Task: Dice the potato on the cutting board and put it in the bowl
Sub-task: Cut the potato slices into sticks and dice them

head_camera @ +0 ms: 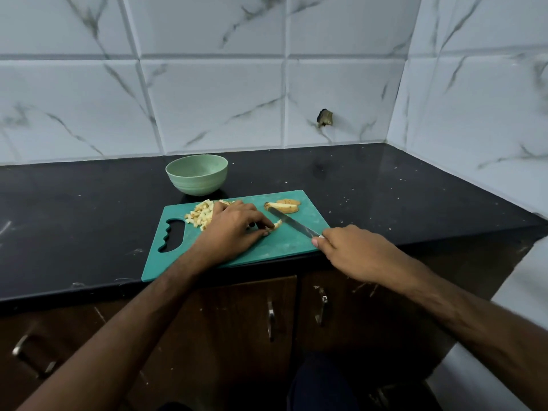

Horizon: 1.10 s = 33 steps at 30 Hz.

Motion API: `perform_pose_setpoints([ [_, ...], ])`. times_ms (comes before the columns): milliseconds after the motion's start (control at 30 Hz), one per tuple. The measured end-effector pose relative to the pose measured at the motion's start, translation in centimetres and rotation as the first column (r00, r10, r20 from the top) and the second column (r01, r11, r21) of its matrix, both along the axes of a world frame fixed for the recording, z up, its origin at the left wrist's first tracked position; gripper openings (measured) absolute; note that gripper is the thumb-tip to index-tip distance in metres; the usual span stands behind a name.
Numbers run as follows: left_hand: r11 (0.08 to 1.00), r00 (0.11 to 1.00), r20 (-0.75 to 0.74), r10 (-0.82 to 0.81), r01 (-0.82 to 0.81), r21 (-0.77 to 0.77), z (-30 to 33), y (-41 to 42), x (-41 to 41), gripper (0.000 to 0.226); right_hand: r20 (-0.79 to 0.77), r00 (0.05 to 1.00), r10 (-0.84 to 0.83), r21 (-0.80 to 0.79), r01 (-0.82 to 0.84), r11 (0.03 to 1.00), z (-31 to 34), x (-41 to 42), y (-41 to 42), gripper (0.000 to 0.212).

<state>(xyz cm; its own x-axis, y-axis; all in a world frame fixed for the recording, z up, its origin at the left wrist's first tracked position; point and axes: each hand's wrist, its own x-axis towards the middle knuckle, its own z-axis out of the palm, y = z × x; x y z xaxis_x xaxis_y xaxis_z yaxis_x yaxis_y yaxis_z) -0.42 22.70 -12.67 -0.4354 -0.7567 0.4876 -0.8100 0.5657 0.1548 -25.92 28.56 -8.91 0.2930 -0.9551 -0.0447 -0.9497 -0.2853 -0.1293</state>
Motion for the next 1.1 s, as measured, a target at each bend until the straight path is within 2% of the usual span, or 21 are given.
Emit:
perform_pose_setpoints([
  [100,1.0,0.998,-0.055,0.025,-0.025,0.0,-0.1,0.0,0.2,0.01,0.021,1.0,0.016,0.02,-0.016,1.0,0.6,-0.6,0.7,0.041],
  [200,0.999,0.998,-0.053,0.04,-0.04,-0.005,-0.2,-0.1,0.2,0.006,-0.017,1.0,0.021,0.076,-0.019,0.997,0.2,-0.7,1.3,0.041],
  [300,0.999,0.998,-0.05,0.039,-0.039,0.014,-0.1,-0.1,0.1,0.009,0.012,1.0,0.006,0.108,-0.007,0.994,-0.5,-0.2,1.4,0.038],
  [633,0.998,0.997,-0.047,0.054,-0.054,-0.011,-0.1,0.1,0.1,0.004,-0.085,0.996,0.031,-0.041,-0.034,0.999,-0.4,1.6,0.6,0.038],
  [767,0.994,0.995,-0.057,0.087,-0.091,-0.055,-0.2,0.2,0.2,0.009,-0.035,0.999,0.0,-0.062,-0.002,0.998,0.6,0.6,0.8,0.043],
  [933,0.992,0.99,-0.077,0.118,-0.121,-0.033,-0.2,-0.1,0.5,0.014,-0.083,0.996,0.017,0.014,-0.016,1.0,0.6,0.5,1.9,0.041],
  [1100,0.994,0.991,-0.077,0.111,-0.111,0.01,0.0,-0.1,0.5,0.013,-0.028,0.999,0.029,0.071,-0.027,0.997,-0.3,1.5,1.8,0.038],
])
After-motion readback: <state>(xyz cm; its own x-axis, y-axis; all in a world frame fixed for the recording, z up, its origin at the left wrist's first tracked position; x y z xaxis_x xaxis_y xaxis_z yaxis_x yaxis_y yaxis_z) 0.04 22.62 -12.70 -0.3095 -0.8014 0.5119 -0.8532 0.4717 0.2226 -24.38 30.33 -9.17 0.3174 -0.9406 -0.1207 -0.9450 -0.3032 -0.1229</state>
